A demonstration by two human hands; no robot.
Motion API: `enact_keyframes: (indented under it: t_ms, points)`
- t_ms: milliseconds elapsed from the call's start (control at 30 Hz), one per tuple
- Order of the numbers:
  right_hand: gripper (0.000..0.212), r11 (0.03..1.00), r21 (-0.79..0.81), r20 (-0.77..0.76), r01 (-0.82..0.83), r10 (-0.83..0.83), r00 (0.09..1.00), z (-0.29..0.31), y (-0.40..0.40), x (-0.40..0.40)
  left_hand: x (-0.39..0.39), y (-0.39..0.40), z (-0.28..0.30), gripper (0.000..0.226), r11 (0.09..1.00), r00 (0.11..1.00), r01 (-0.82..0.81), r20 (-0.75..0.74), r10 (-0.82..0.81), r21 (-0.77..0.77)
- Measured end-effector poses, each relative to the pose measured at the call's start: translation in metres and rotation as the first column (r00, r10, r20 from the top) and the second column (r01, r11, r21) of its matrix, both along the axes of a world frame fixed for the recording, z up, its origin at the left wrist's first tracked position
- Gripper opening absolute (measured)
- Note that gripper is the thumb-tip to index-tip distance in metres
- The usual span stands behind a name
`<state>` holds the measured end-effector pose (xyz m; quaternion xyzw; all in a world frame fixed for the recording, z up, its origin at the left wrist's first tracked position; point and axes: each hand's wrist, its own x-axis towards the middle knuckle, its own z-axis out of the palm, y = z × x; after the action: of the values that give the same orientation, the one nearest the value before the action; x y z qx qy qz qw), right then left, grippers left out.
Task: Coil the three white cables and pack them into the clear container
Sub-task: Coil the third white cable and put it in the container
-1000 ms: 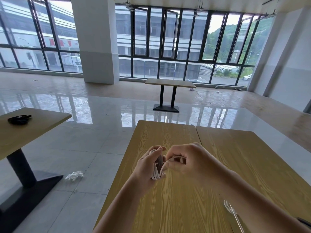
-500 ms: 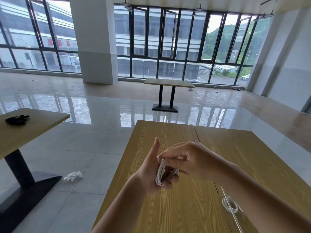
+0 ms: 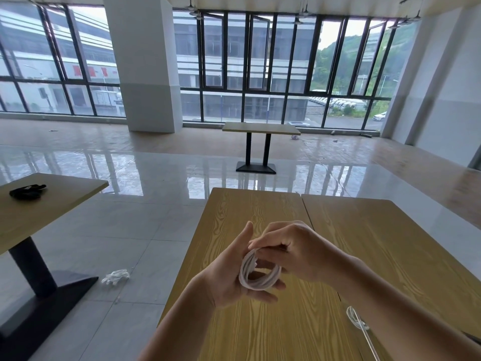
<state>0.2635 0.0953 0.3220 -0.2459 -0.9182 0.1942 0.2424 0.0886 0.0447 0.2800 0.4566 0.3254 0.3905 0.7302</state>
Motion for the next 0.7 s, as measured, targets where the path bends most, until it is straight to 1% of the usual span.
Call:
enact_keyframes:
  t_ms: [67, 133, 200, 267, 400, 433, 500, 600, 633, 700]
  points:
    - [0.018, 0.999, 0.020, -0.027, 0.049, -0.049, 0.998, -0.003, 0.004, 0.000, 0.001, -0.001, 0.001, 0.076, 0.984, 0.982, -0.141, -0.111, 0.153, 0.109]
    - [0.017, 0.994, 0.066, -0.051, 0.090, -0.086, 0.995, -0.007, 0.007, -0.001, 0.005, 0.000, 0.001, 0.070, 0.918, 0.918, -0.308, -0.176, 0.356, 0.251]
    - [0.019, 0.989, 0.099, -0.079, 0.109, -0.101, 0.992, -0.010, 0.008, -0.004, 0.009, 0.001, 0.001, 0.065, 0.822, 0.827, -0.456, -0.179, 0.533, 0.341]
    - [0.021, 0.986, 0.111, -0.108, 0.121, -0.109, 0.988, -0.012, 0.008, -0.009, 0.012, 0.003, 0.002, 0.059, 0.740, 0.753, -0.548, -0.155, 0.640, 0.391]
    - [0.024, 0.988, 0.084, -0.138, 0.127, -0.115, 0.984, -0.009, 0.008, -0.015, 0.014, 0.006, 0.001, 0.042, 0.641, 0.679, -0.631, -0.088, 0.729, 0.437]
    - [0.023, 0.992, 0.054, -0.126, 0.114, -0.107, 0.986, -0.007, 0.008, -0.015, 0.013, 0.007, 0.000, 0.042, 0.619, 0.659, -0.633, -0.095, 0.746, 0.464]
    - [0.024, 0.995, -0.059, -0.066, 0.083, -0.087, 0.994, -0.002, 0.008, -0.013, 0.010, 0.009, -0.002, 0.047, 0.588, 0.628, -0.625, -0.117, 0.769, 0.514]
    - [0.025, 0.973, -0.217, 0.064, 0.082, -0.069, 0.996, 0.010, 0.010, -0.005, 0.004, 0.013, -0.004, 0.047, 0.577, 0.599, -0.613, -0.158, 0.785, 0.540]
    - [0.025, 0.968, -0.232, 0.094, 0.097, -0.077, 0.993, 0.014, 0.011, -0.001, 0.002, 0.014, -0.004, 0.047, 0.577, 0.592, -0.613, -0.170, 0.788, 0.540]
    - [0.026, 0.969, -0.203, 0.140, 0.143, -0.116, 0.983, 0.023, 0.015, 0.006, -0.003, 0.017, -0.006, 0.048, 0.589, 0.599, -0.601, -0.183, 0.780, 0.540]
